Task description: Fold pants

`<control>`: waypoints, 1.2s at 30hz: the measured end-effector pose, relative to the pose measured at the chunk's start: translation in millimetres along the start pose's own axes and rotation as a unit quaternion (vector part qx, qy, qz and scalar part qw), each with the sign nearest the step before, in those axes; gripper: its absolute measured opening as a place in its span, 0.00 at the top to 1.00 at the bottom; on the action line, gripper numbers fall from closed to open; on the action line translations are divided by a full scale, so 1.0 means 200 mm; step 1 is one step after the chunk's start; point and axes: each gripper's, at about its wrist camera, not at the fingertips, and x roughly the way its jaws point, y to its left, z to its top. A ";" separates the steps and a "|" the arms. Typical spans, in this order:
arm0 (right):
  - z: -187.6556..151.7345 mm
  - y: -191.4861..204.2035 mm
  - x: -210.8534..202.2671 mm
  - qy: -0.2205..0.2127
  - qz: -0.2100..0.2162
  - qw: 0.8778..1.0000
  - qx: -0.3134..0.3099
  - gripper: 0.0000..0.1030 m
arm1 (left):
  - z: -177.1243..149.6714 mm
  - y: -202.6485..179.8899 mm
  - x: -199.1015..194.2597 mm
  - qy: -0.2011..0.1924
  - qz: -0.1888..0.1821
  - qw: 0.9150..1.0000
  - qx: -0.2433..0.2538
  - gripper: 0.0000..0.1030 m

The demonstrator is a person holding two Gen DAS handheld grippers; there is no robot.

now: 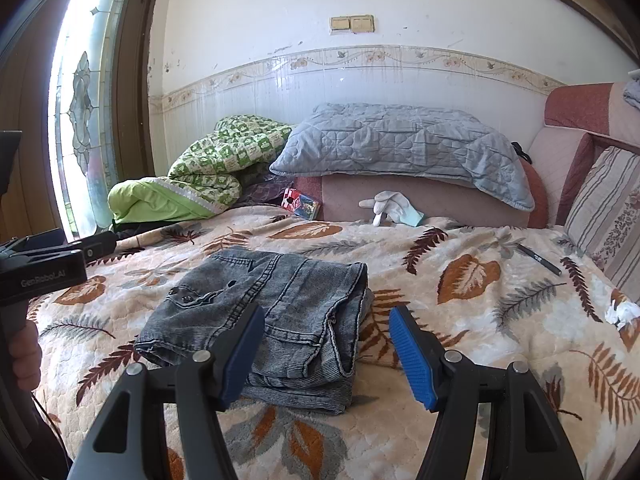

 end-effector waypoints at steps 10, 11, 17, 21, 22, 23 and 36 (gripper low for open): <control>0.00 0.00 0.00 0.000 0.000 1.000 0.000 0.34 | 0.00 0.00 0.00 -0.002 -0.001 1.000 0.000 0.02; 0.00 0.00 0.00 0.000 0.000 1.000 0.000 0.34 | 0.00 0.00 0.00 -0.003 -0.001 1.000 0.000 0.02; 0.00 0.01 0.01 -0.001 0.001 1.000 -0.002 0.34 | 0.00 0.00 0.00 -0.003 -0.001 1.000 0.000 0.02; 0.00 0.01 0.01 -0.003 0.001 1.000 -0.003 0.34 | 0.00 0.00 -0.01 -0.004 -0.002 1.000 0.000 0.02; 0.00 0.01 0.00 -0.004 0.001 1.000 -0.003 0.34 | 0.00 0.00 -0.01 -0.003 -0.002 1.000 0.000 0.02; 0.00 0.01 0.00 -0.004 0.001 1.000 -0.003 0.34 | 0.00 0.00 -0.01 -0.003 -0.002 1.000 0.000 0.02; 0.00 0.01 -0.01 -0.006 0.001 1.000 -0.004 0.34 | 0.00 0.00 -0.02 -0.006 -0.006 1.000 0.001 0.02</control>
